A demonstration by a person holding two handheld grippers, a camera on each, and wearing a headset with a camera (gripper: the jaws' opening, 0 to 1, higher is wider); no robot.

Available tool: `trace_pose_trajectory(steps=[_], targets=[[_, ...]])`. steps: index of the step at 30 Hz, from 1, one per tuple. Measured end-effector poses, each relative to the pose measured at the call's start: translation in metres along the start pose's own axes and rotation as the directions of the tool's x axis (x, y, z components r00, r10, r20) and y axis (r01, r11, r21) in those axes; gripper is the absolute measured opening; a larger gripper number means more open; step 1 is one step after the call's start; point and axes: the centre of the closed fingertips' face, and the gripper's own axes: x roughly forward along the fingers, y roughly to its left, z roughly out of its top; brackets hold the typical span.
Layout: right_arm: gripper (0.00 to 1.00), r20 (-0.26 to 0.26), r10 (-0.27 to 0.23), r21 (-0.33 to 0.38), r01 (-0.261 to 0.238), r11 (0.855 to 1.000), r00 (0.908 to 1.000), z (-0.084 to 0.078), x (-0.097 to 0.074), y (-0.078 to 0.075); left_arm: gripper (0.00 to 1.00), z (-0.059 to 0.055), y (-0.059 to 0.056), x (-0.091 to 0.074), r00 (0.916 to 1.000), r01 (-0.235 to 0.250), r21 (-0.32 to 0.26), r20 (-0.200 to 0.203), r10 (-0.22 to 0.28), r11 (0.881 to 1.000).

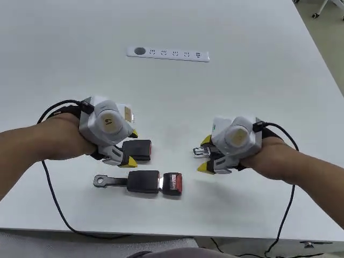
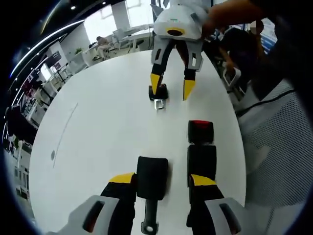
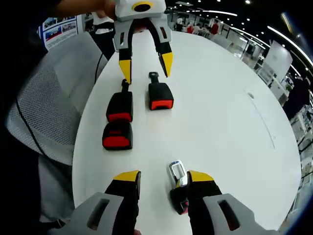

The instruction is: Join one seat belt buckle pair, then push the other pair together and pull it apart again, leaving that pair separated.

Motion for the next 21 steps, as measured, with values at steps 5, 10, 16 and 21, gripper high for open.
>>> trace_pose_trajectory(steps=[5, 10, 16, 21], targets=[[0.35, -0.034, -0.012, -0.013, 0.011, 1.000, 0.9994, -0.014, -0.004, -0.012, 0.45, -0.014, 0.014, 0.008, 0.9999, 0.003, -0.019, -0.013, -0.003, 1.000], [0.37, -0.069, -0.016, -0.018, 0.014, 1.000, 0.9975, -0.027, -0.002, -0.024, 0.45, -0.026, 0.015, 0.017, 0.9987, 0.024, -0.010, -0.044, -0.024, 1.000], [0.37, -0.088, 0.013, -0.004, -0.014, 1.000, 0.9960, -0.035, 0.004, -0.027, 0.45, -0.044, 0.017, 0.028, 0.9944, 0.059, -0.036, -0.086, -0.062, 0.998], [0.34, -0.109, 0.028, -0.019, -0.030, 0.999, 0.9936, -0.039, 0.007, -0.030, 0.44, -0.049, 0.021, 0.034, 0.9933, 0.076, -0.034, -0.085, -0.079, 0.997]])
